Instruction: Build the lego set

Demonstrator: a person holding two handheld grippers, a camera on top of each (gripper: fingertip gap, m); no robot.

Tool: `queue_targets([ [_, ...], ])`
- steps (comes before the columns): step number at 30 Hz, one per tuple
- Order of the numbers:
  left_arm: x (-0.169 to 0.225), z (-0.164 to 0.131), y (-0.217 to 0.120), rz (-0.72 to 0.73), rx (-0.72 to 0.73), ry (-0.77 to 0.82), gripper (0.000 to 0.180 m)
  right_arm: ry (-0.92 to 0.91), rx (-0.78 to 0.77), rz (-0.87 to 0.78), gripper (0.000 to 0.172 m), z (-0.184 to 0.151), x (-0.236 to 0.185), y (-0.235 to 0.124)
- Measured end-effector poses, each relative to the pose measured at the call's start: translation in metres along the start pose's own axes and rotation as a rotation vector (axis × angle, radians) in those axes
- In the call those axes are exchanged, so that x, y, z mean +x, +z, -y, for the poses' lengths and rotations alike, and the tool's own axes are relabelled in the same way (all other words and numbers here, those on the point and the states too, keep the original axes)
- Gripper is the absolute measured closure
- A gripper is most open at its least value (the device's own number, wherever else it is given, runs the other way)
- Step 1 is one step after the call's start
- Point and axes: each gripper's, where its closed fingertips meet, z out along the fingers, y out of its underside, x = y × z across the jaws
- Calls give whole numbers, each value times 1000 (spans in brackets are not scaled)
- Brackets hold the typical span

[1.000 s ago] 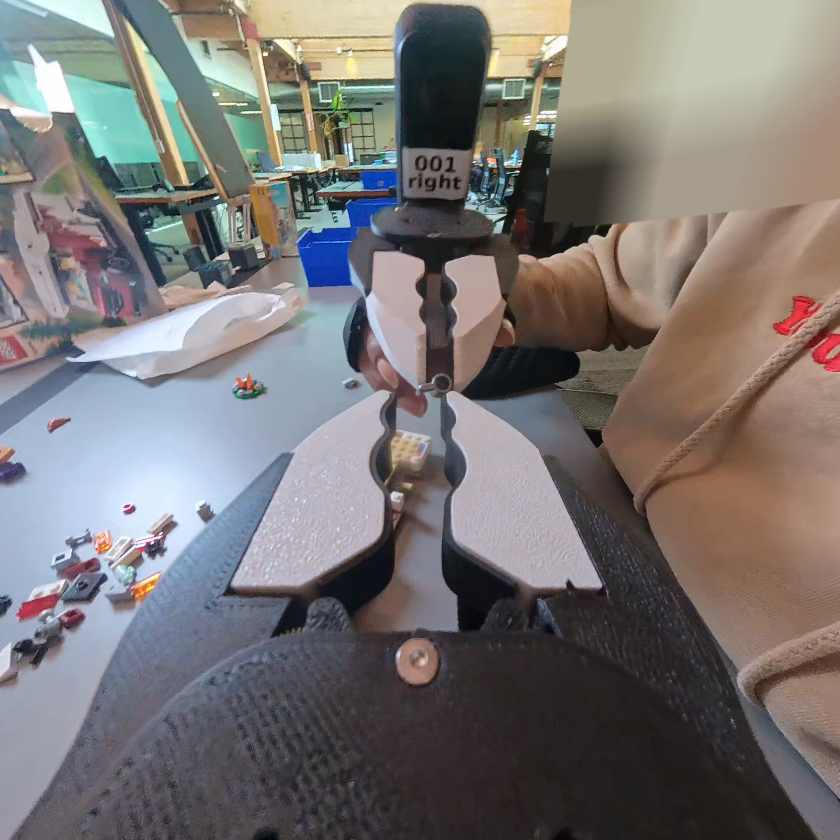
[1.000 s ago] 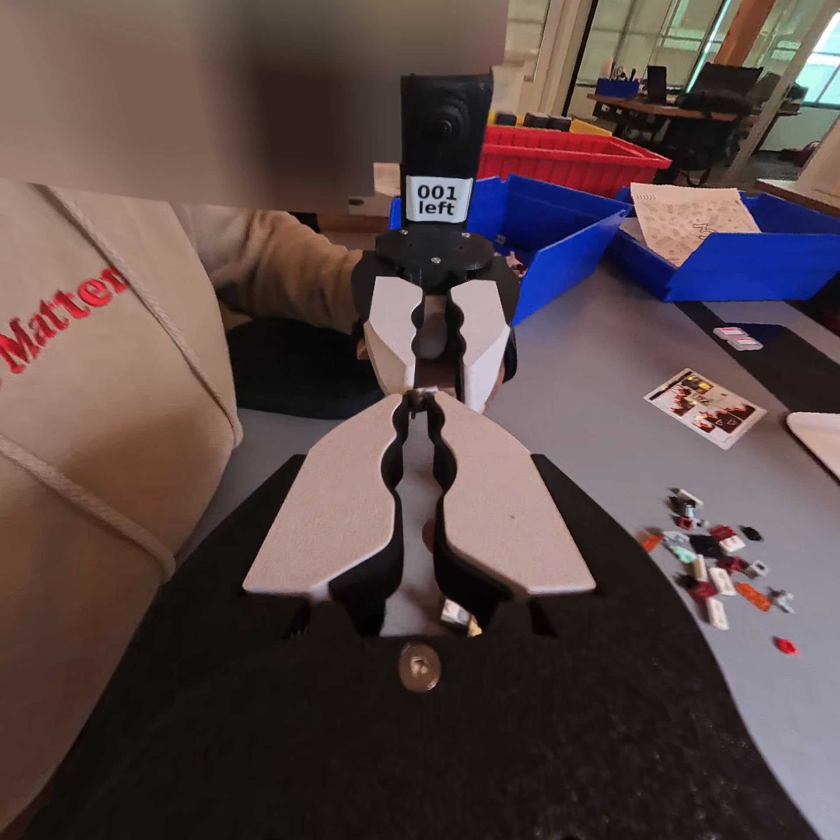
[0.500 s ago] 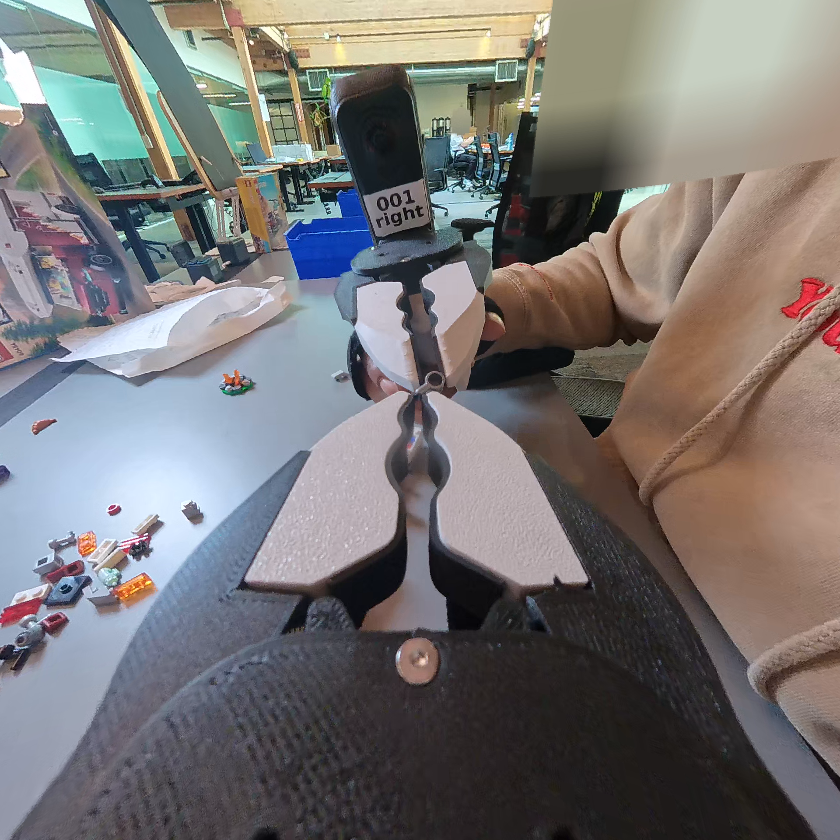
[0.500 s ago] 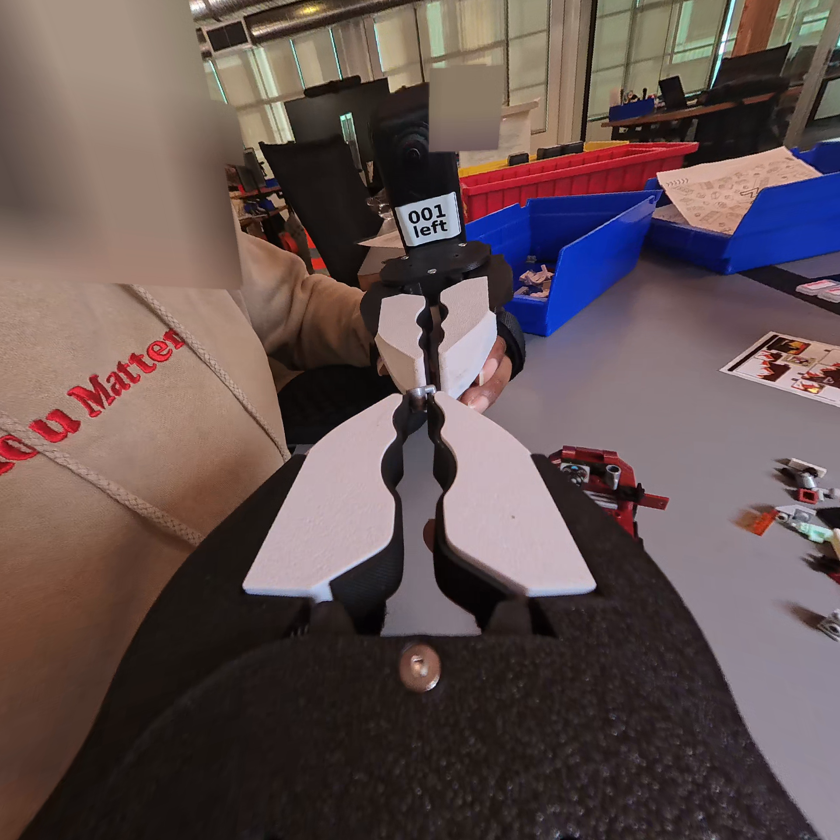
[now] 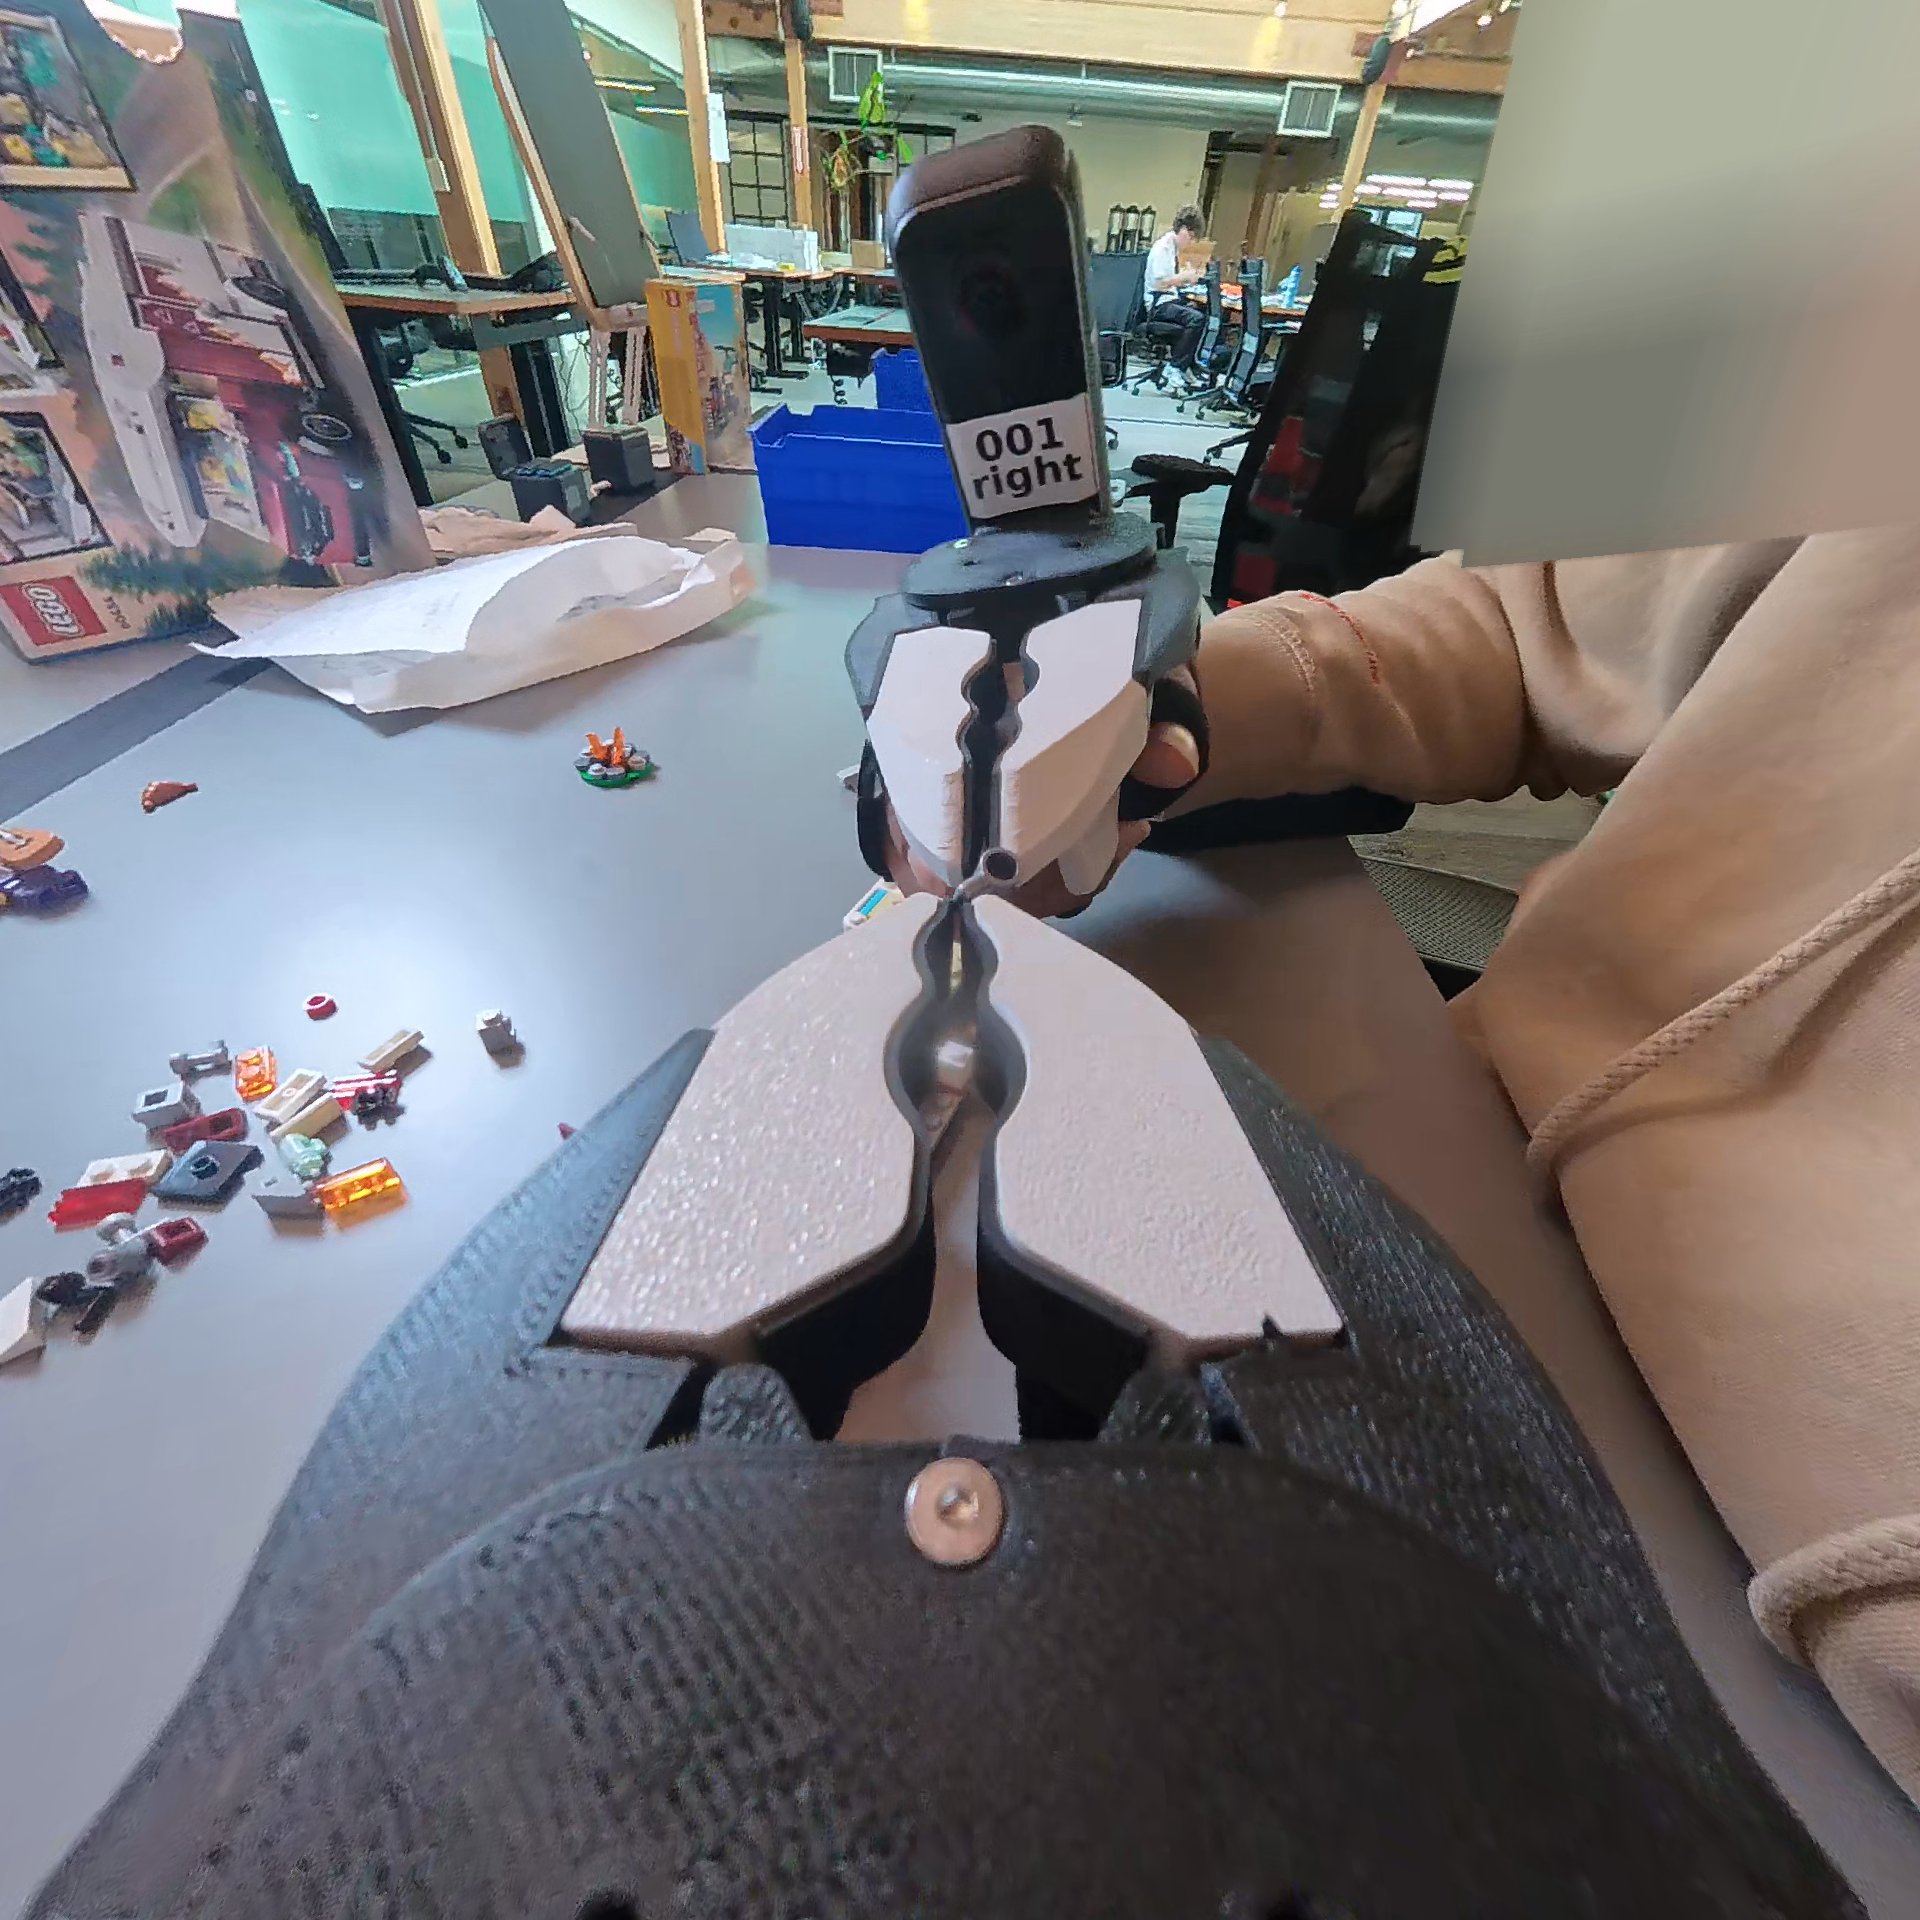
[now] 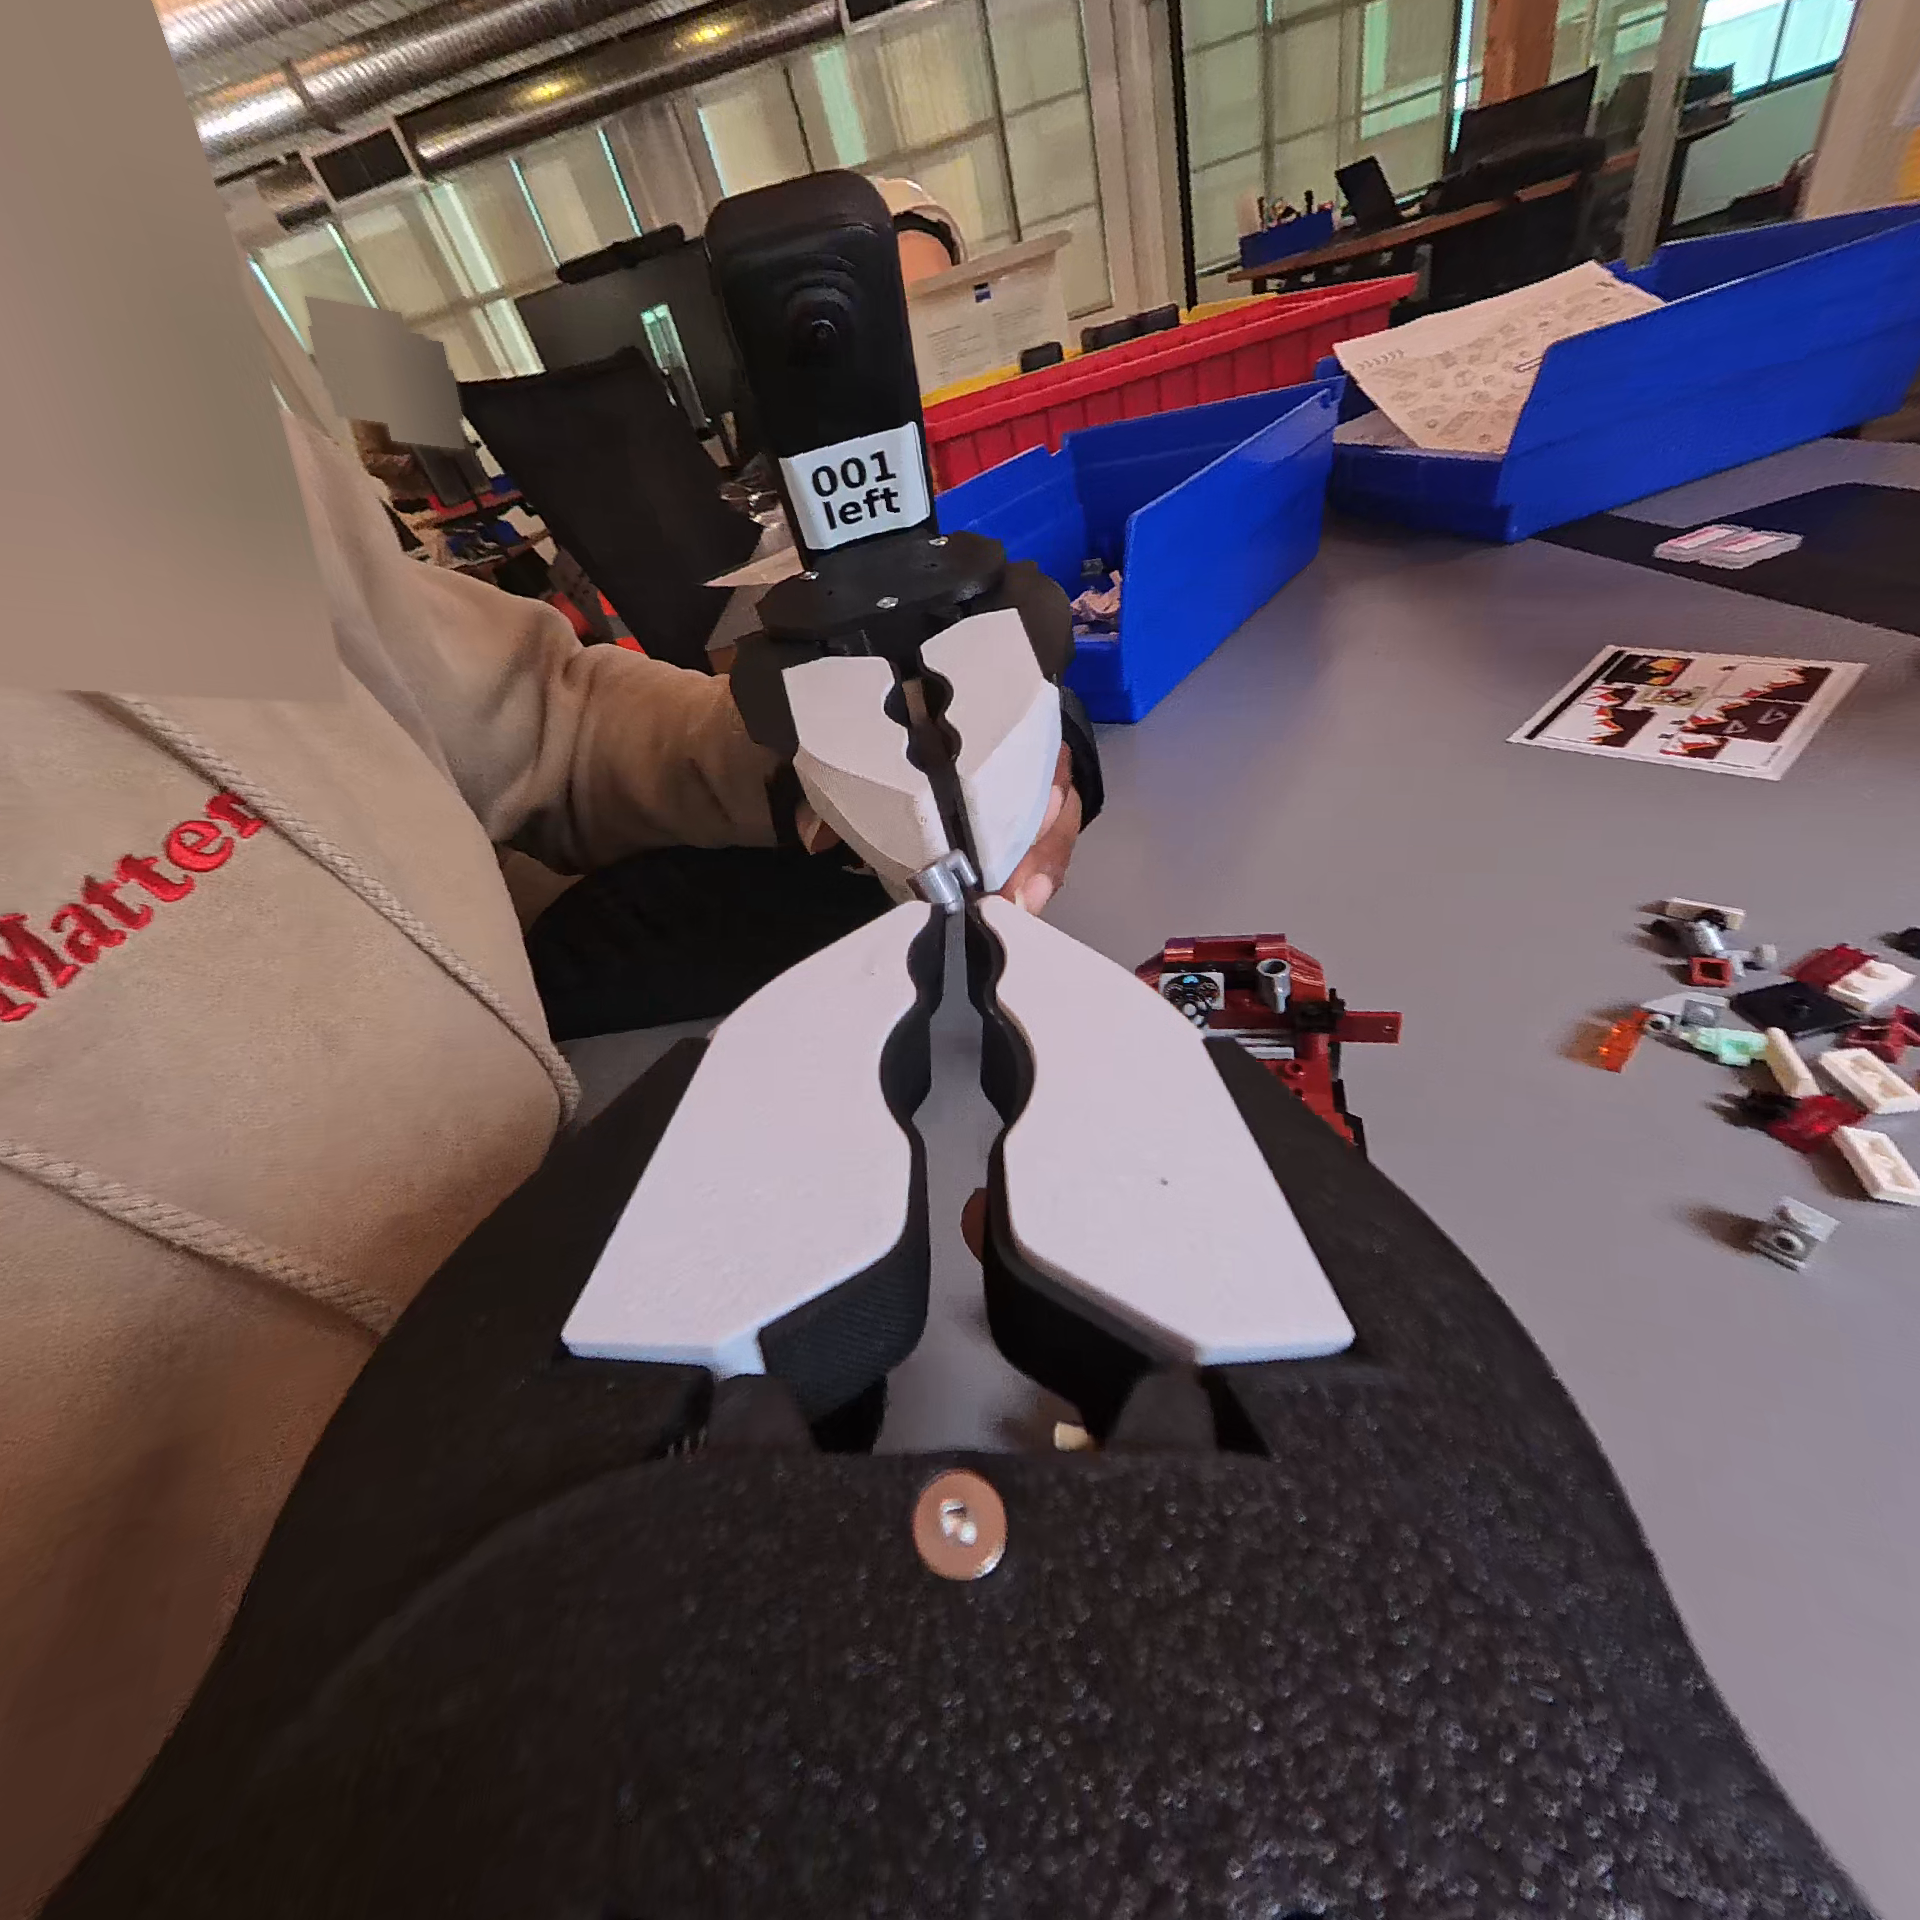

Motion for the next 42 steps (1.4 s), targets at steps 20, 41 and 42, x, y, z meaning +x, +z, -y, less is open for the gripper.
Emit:
queue_targets([
  [20, -16, -20, 5, 65, -77, -90, 180, -223, -72, -195, 164, -9, 17, 3],
  [41, -12, 4, 6, 44, 54, -287, 166, -815, -117, -504, 172, 3, 17, 6],
  [42, -12, 4, 6, 44, 53, -282, 167, -812, -116, -502, 172, 3, 17, 7],
])
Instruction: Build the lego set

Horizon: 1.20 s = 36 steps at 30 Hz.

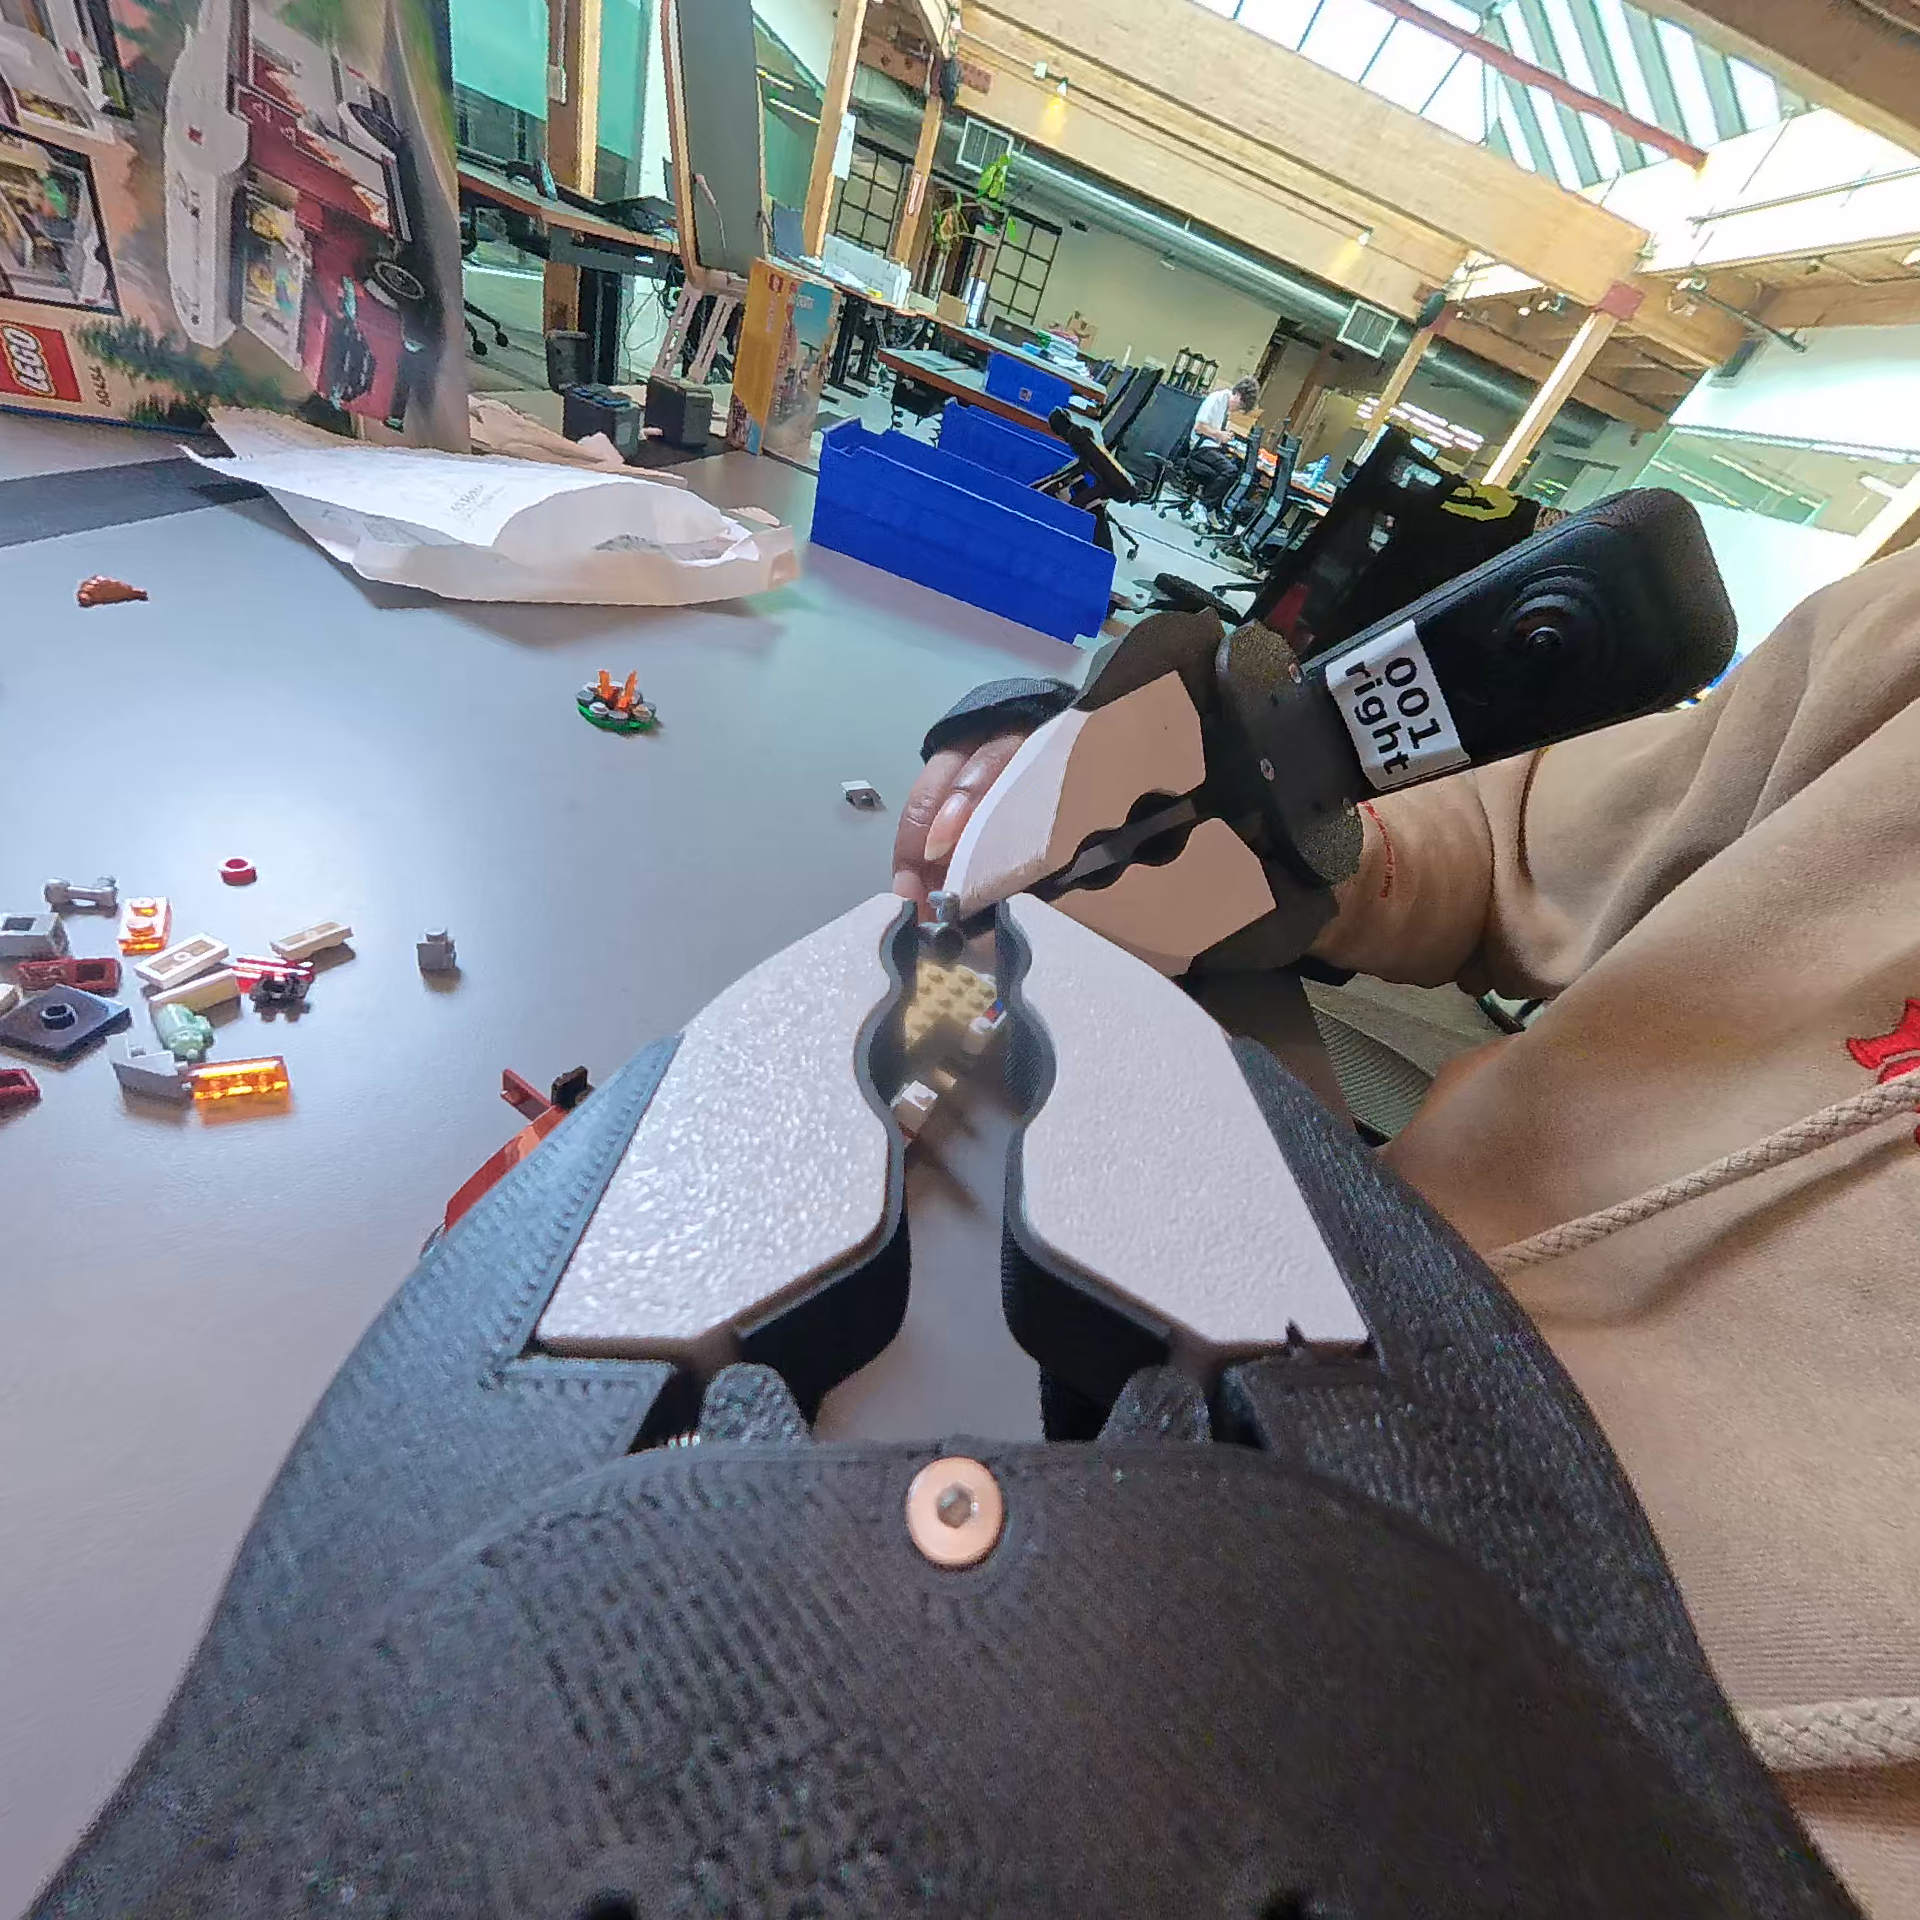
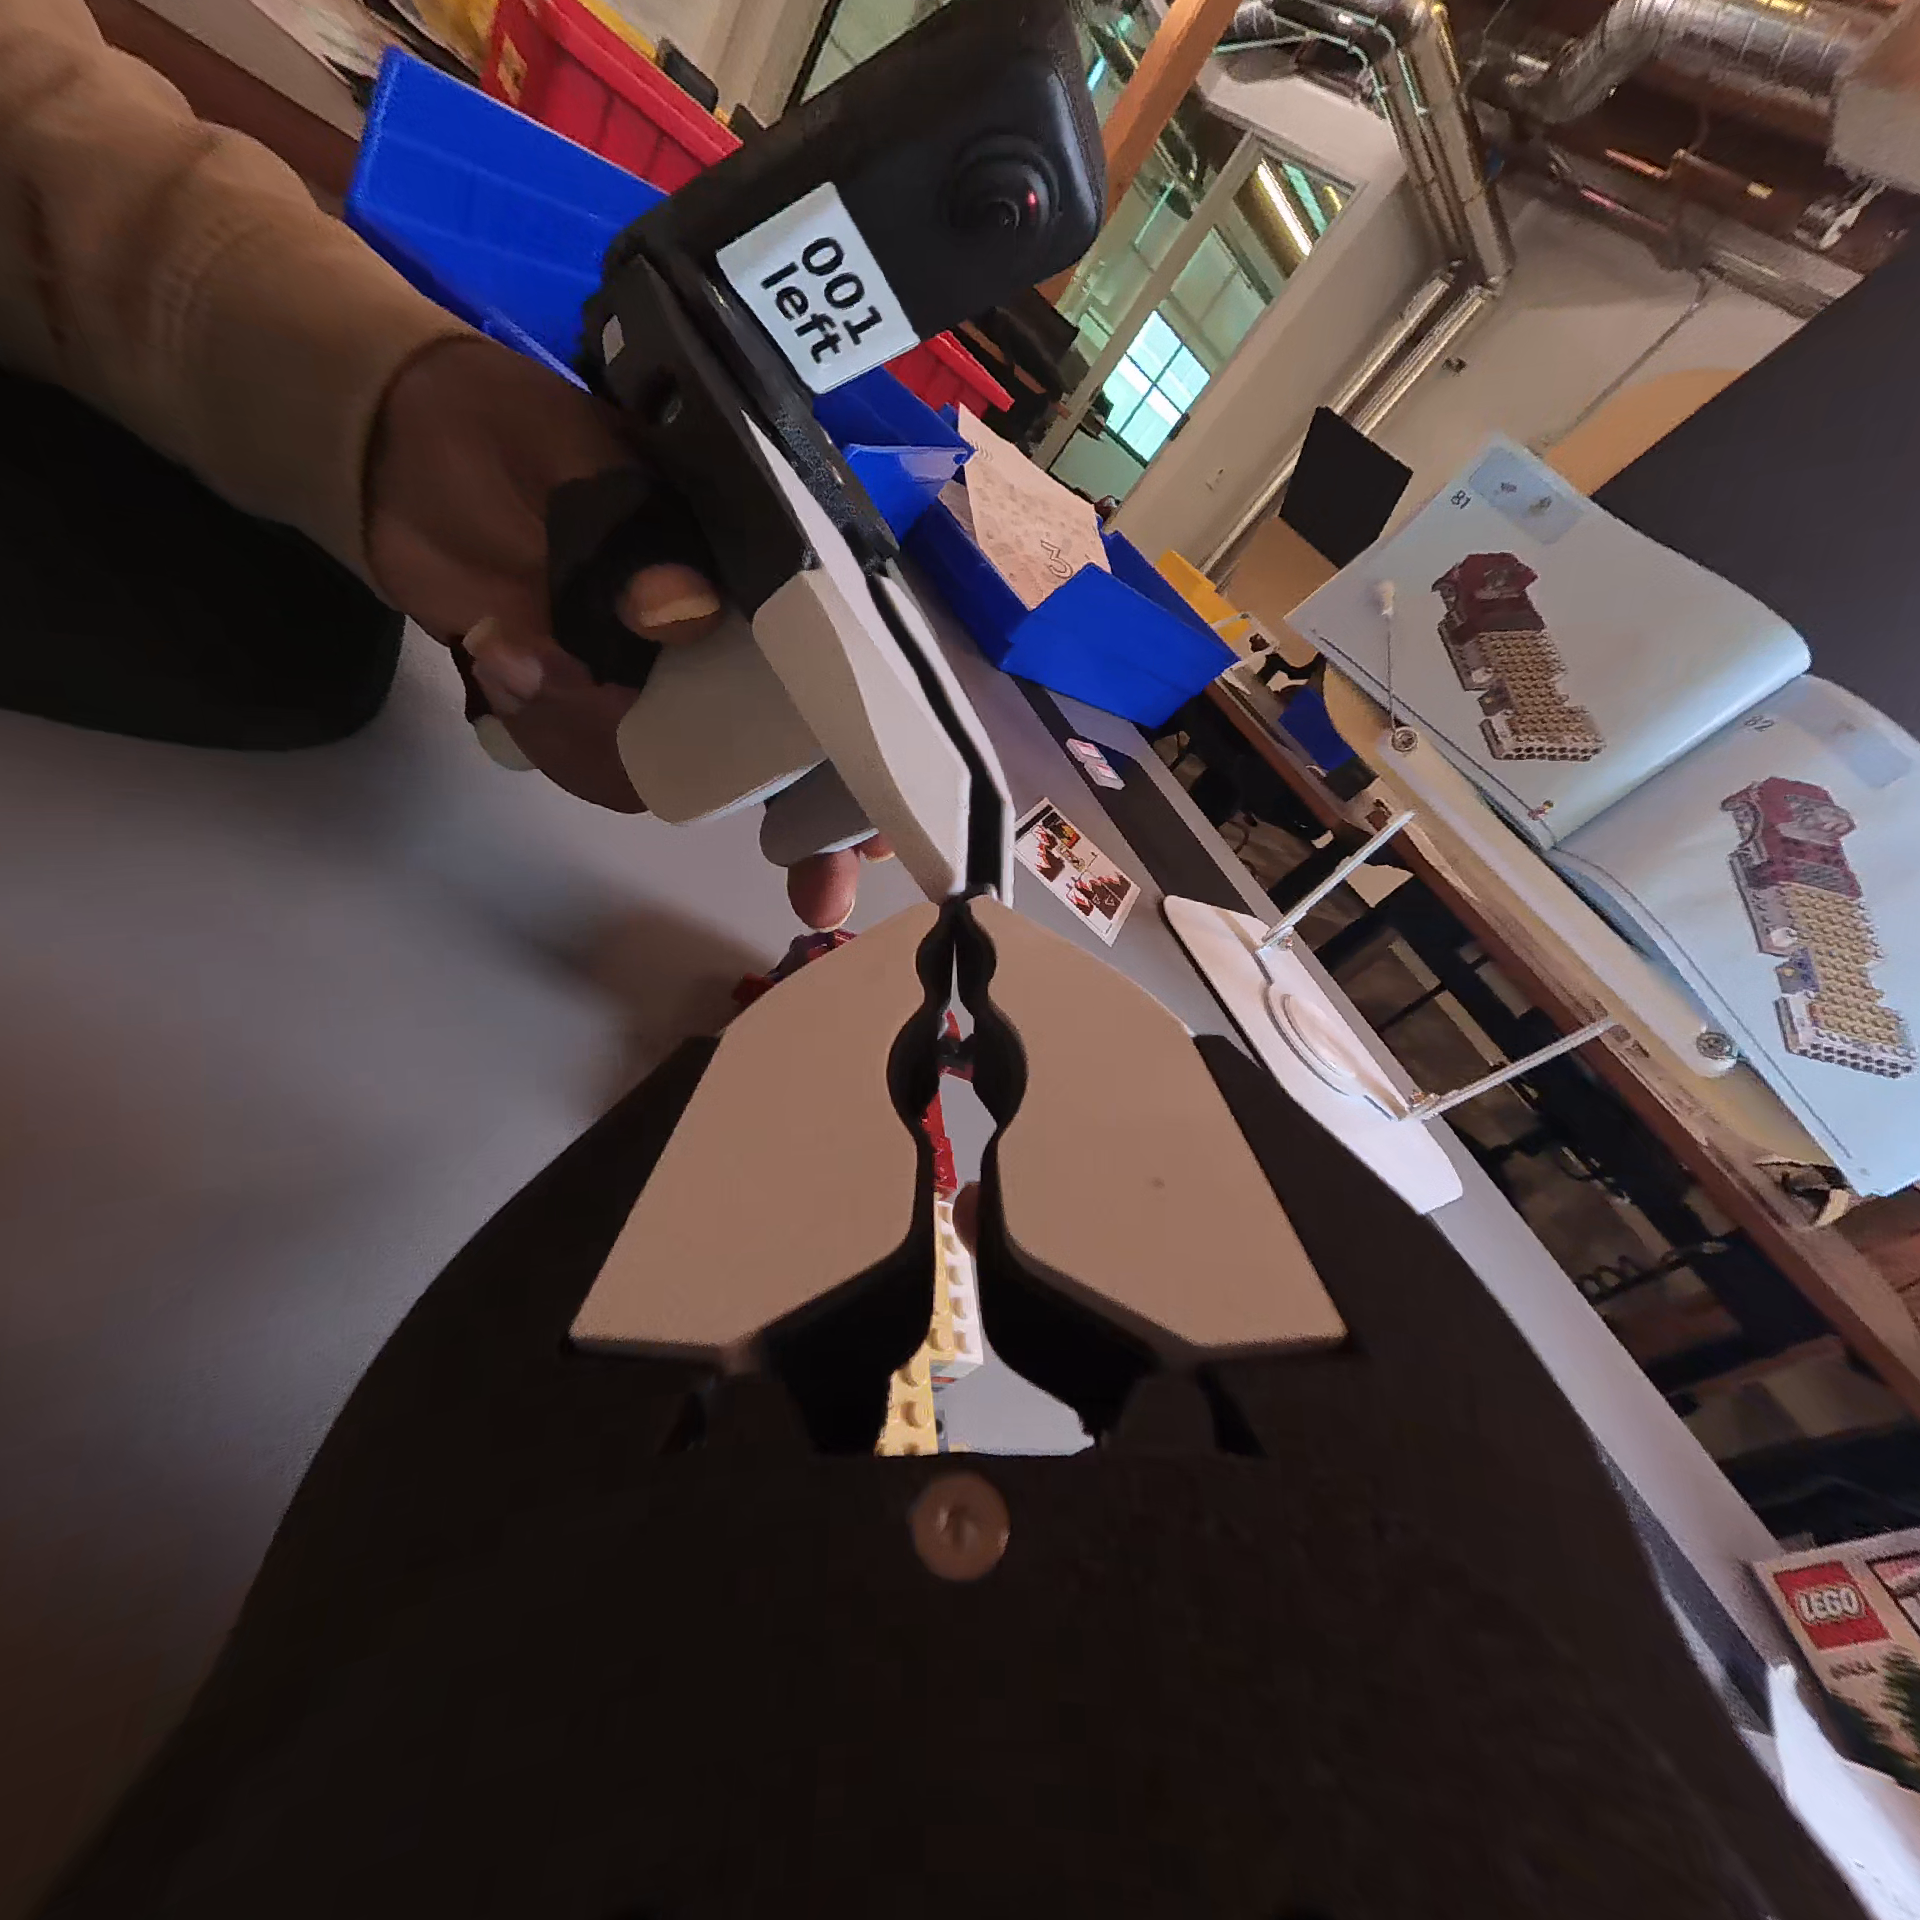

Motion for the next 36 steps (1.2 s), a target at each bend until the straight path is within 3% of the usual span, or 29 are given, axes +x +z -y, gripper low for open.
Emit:
queue_targets([
  [4, 0, 0, -2, -12, -3, 19, 176, 79, 16, 20, 172, 1, 2, -1],
  [12, 3, -5, -1, -34, -37, 49, 177, 168, 31, 82, 172, 0, 0, -4],
  [19, 10, -14, -2, -83, -101, 114, 177, 212, 21, 220, 159, -1, -15, -6],
  [27, 21, -30, -4, -173, -193, 155, 177, 211, 3, 340, 167, -4, -31, -12],
  [36, 20, -32, -5, -177, -201, 155, 177, 218, -20, 351, 169, -8, -33, -11],
])
